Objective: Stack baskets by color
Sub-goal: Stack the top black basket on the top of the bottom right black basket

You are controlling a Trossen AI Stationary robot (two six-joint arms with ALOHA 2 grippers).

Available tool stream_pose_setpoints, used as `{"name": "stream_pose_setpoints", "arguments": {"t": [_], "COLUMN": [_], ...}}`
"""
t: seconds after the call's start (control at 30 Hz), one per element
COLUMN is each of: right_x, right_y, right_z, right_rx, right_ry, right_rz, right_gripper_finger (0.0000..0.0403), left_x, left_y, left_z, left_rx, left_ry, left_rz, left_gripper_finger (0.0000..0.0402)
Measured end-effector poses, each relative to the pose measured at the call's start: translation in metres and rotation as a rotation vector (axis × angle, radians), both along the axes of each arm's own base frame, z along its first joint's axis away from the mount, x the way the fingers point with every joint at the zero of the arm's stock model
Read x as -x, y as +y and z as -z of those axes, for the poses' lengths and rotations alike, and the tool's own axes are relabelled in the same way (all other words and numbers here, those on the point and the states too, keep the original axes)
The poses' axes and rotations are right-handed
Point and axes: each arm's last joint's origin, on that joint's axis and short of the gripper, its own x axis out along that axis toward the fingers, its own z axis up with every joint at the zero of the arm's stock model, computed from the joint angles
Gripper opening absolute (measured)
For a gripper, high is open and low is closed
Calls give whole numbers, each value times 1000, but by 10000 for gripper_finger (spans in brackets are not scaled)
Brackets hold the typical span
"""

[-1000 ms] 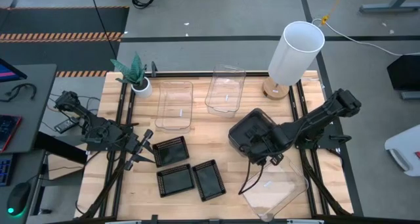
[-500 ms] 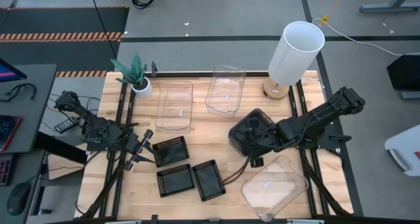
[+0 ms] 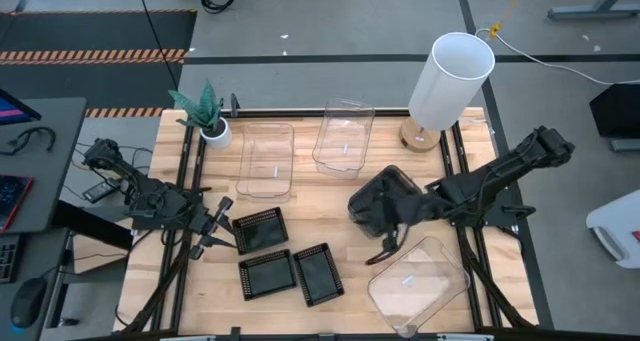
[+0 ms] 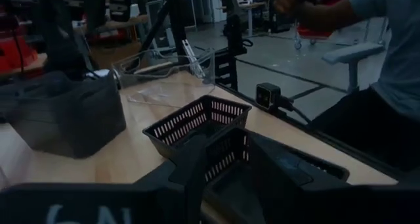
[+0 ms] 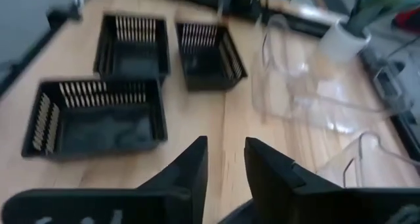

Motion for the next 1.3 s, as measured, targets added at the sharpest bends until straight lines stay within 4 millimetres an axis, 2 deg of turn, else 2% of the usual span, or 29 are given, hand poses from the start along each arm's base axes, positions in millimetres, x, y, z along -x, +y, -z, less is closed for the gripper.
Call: {"name": "stream_pose_setpoints", "arguments": {"t": [0.07, 0.2, 0.37, 0.63, 0.87, 1.0, 1.07, 1.3], "right_x": [9, 27, 45, 69, 89, 104, 110, 126], "right_y": [-6, -15, -21, -31, -41, -50, -54, -62], "right_z": [1, 4, 7, 29, 39, 39, 42, 55], "right_rx": [-24, -87, -148, -176, -226, -242, -244, -255], "right_ry": [-60, -160, -308, -447, -487, -552, -574, -638], "right_rz": [4, -18, -27, -35, -116, -109, -96, -80], "right_gripper_finger": [94, 77, 65, 54, 9, 8, 10, 3], "left_x": [0, 0, 0, 1, 1, -1, -2, -7], "left_y": [0, 0, 0, 1, 1, 6, 8, 5], "left_z": [-1, -6, -13, -22, -22, -20, -19, -40], "left_rx": [42, 273, 377, 631, 657, 692, 657, 570], "left_ry": [5, 71, 44, 68, 77, 62, 90, 221], "left_rz": [-2, -7, 2, 32, 15, -167, -257, -322], "left_gripper_finger": [121, 121, 121, 121, 121, 121, 121, 121]}}
